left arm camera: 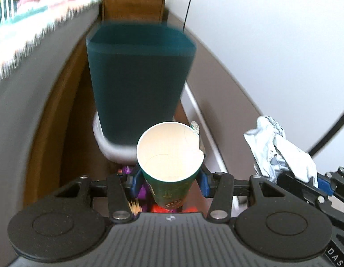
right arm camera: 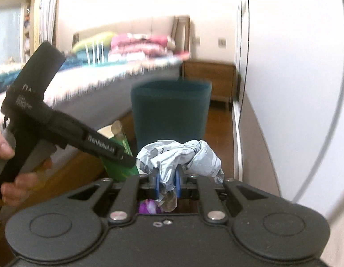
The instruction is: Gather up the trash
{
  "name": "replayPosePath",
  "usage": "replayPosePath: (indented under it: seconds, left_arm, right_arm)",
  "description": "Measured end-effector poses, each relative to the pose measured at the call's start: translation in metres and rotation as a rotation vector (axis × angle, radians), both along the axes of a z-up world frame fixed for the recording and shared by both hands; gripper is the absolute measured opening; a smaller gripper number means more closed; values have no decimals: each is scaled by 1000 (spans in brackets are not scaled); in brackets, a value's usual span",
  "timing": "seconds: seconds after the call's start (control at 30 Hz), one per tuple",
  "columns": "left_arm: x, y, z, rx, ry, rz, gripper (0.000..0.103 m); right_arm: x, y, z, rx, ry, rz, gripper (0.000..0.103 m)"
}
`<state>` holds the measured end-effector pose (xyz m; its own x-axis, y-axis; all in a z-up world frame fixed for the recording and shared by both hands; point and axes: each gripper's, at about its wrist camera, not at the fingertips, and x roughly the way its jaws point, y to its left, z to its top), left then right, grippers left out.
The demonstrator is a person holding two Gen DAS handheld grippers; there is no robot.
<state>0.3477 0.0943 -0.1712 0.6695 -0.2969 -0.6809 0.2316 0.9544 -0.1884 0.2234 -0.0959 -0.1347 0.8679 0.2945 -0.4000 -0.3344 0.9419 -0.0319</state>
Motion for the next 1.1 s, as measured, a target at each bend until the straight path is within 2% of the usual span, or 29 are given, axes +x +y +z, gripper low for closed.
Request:
replayPosePath:
  seconds: [0.17, 0.3, 0.43, 0.57, 0.77, 0.93, 1.1]
  left_arm:
    - [28, 10, 49, 11, -86, 24, 48]
    - [52, 24, 88, -3, -162, 60, 48]
    - [82, 31, 115, -1, -228, 96, 48]
    - [113, 32, 133, 21, -281, 117, 48]
    - [156, 27, 124, 40, -270, 118, 48]
    - [190, 17, 94, 68, -215, 105, 48]
    - [219, 6, 63, 111, -156, 85, 48]
  right_arm:
    - [43, 13, 39, 8, -69, 12, 12]
    - [82, 32, 65, -37, -102, 24, 12]
    - [113, 46, 79, -4, -73, 53, 12]
    - [148, 60, 78, -6, -57, 72, 12]
    - [189, 81, 59, -39, -24, 63, 12]
    - [228, 94, 32, -82, 52, 18, 12]
    - [257, 96, 11, -70, 128, -29, 12]
